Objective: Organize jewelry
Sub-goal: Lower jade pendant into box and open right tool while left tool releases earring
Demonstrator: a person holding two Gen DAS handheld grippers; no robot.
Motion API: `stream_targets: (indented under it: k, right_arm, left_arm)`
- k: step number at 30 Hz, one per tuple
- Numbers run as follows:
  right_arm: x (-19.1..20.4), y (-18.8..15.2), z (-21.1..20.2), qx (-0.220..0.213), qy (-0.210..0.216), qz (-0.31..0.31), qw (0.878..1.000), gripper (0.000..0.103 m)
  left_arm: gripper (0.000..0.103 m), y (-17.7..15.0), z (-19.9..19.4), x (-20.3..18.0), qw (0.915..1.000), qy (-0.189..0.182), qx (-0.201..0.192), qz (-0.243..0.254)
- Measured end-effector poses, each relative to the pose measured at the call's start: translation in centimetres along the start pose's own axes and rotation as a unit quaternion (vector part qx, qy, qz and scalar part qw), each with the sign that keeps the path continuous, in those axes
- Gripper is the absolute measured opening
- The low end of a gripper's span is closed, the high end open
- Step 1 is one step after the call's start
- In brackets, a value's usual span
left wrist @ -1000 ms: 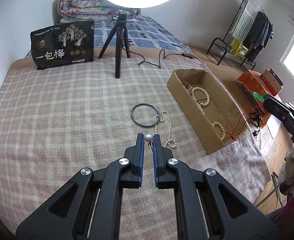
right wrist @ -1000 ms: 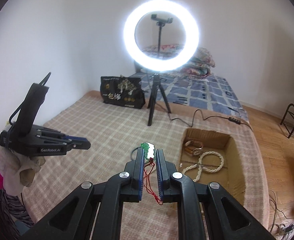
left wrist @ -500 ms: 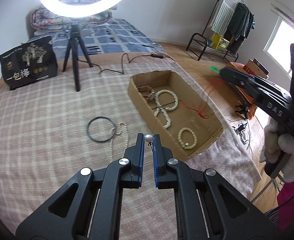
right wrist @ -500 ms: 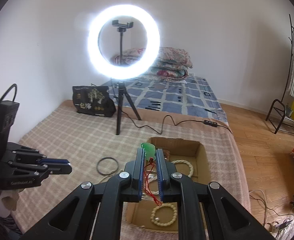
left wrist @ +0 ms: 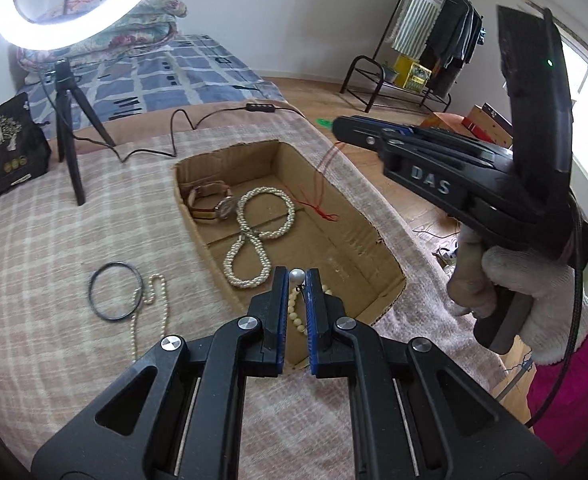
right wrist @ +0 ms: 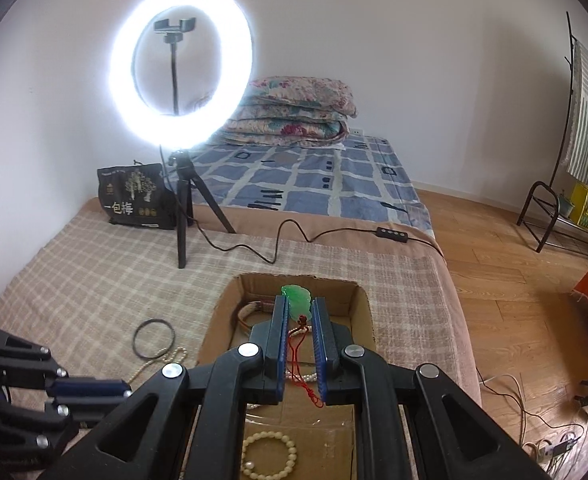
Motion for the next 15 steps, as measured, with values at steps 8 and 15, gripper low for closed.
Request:
stream_targets:
  k: [8,15]
  right_arm:
    - [-2.5,-0.5,3.2,0.015,0.007,0.020,1.000,0.009]
    - [-4.1,-1.3,5.3,0.026,0.019,0.042,0.999,0.010]
  left_arm:
    - [0.006,-0.4,2.8,-1.7,0.9998,0.003,0.017,0.007]
    - [0.006,-1.0,4.7,-2.5,0.9995,0.005,0.030,0.013]
Point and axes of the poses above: each gripper's, at about its wrist camera, not at the fingertips, and z roughly the way its jaws point, x to its left, y to its top, the point moved 3 cm from there along z, roughly the way its jaws point, and after that the axes turned 13 degrees about y, right-handed, at the moved point
